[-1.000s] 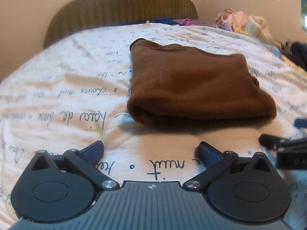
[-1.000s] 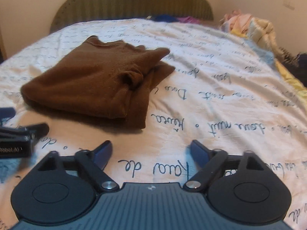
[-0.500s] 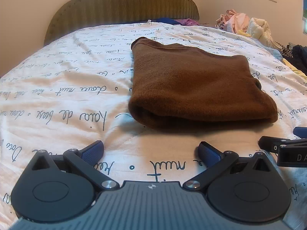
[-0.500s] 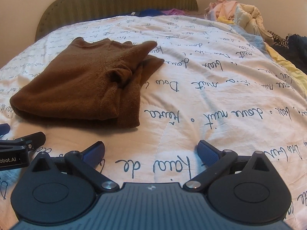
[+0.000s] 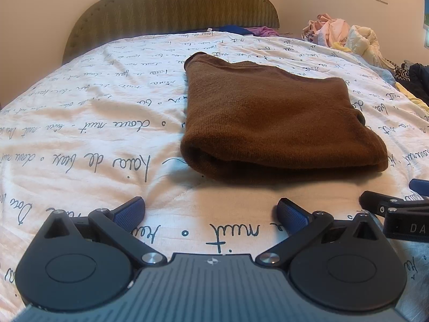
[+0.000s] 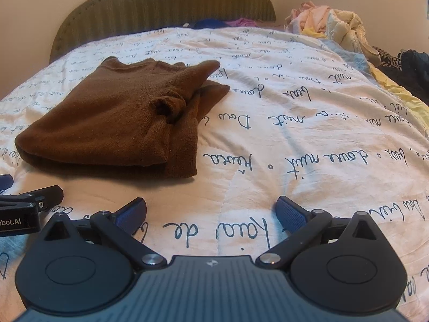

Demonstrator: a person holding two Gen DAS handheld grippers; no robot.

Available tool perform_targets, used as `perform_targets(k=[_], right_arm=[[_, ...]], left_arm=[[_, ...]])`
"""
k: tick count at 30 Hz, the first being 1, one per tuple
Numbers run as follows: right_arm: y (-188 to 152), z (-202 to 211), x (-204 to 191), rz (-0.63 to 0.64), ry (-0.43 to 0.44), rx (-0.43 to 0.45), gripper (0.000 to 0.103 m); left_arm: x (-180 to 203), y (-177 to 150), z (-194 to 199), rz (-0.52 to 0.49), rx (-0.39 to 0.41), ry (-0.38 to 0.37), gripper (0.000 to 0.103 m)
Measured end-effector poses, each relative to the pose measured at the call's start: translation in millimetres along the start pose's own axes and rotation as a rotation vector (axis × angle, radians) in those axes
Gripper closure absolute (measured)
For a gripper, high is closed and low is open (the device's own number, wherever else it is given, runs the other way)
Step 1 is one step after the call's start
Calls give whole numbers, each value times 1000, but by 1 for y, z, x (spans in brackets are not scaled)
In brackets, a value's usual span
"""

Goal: Fold small clothes

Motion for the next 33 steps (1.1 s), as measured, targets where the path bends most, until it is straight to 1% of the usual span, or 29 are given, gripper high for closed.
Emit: perform_targets(k=[33], right_arm=[[-2,1,0,-5,-2,11,0]], left_arm=[[0,0,0,0,0,0,0]])
Point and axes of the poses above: each gripper's, at about its wrist camera, not at the fingertips, and z roughly against the way its jaws point, x to its right, y to its top, the point moved 3 cm from there along -z, roughly the way its jaws point, and after that the axes turned 11 degrees about z, right-handed, at the moved point
